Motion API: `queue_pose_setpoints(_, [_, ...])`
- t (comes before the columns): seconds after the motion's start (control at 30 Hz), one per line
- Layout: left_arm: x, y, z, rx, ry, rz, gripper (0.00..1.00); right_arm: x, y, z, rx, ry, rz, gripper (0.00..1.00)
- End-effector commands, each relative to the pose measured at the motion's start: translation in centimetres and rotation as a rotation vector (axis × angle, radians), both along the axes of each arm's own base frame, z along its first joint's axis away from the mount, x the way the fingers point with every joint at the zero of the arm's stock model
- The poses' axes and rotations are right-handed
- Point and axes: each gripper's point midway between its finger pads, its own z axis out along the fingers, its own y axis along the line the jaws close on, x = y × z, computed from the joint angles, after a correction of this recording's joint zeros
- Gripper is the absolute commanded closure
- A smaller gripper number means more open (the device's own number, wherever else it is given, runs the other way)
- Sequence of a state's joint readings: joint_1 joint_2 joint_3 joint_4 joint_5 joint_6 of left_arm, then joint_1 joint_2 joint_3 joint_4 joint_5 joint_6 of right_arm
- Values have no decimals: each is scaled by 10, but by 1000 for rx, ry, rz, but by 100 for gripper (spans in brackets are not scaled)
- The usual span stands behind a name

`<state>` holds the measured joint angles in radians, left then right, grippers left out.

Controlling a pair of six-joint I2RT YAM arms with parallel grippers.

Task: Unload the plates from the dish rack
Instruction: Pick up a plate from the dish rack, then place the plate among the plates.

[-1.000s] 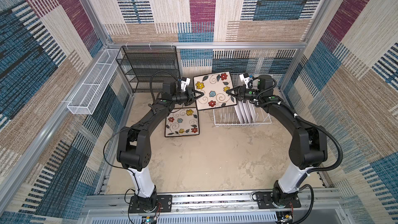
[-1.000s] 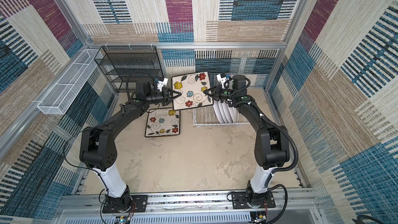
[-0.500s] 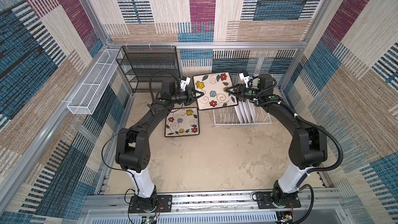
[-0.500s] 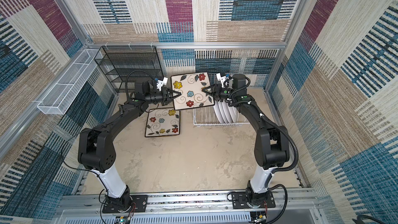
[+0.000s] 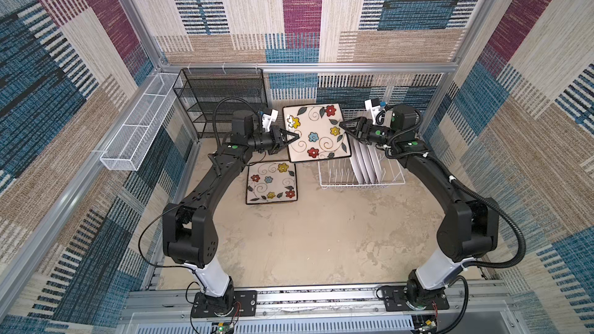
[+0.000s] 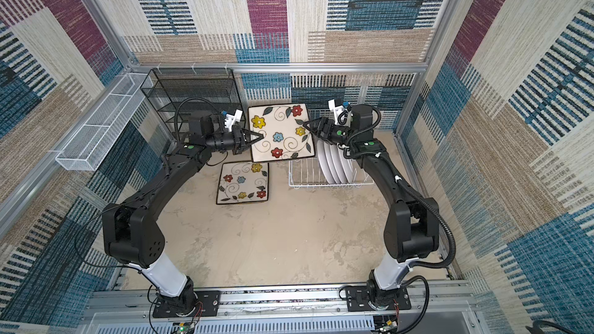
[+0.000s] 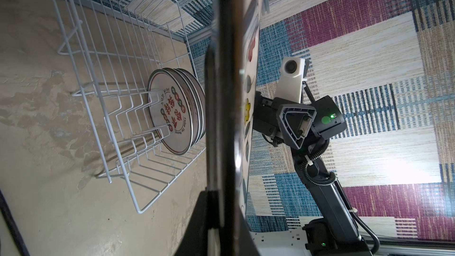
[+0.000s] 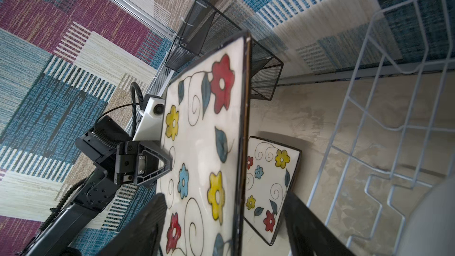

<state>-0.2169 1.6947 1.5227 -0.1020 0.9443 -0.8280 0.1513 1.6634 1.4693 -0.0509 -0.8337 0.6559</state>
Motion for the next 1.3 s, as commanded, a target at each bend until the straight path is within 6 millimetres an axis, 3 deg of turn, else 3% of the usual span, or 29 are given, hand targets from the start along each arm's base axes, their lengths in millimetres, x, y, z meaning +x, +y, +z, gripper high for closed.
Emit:
queue_pose_setpoints(0.0, [-10, 5, 27, 36, -158, -38, 100, 0, -10, 11, -61, -94, -70, 16])
queue_pose_setpoints(0.13, [-14, 16, 25, 111, -158, -30, 100, -6, -22, 20, -136, -186, -137, 10])
queue_pose_setpoints(0.17, [-15, 18, 23, 134, -159, -28, 100, -8, -25, 22, -161, -208, -156, 1])
queue_pose_setpoints(0.5, [-21, 50, 11, 331, -138, 17, 100, -32, -42, 24, -329, -361, -240, 0])
queue_pose_setpoints(0.83, [-15, 93, -21, 382, -36, 76, 100, -58, -15, 9, -443, -484, -170, 0])
queue_pose_setpoints(1.27, [-6, 126, -72, 416, 96, 89, 100, -85, 28, -14, -534, -627, -80, 0])
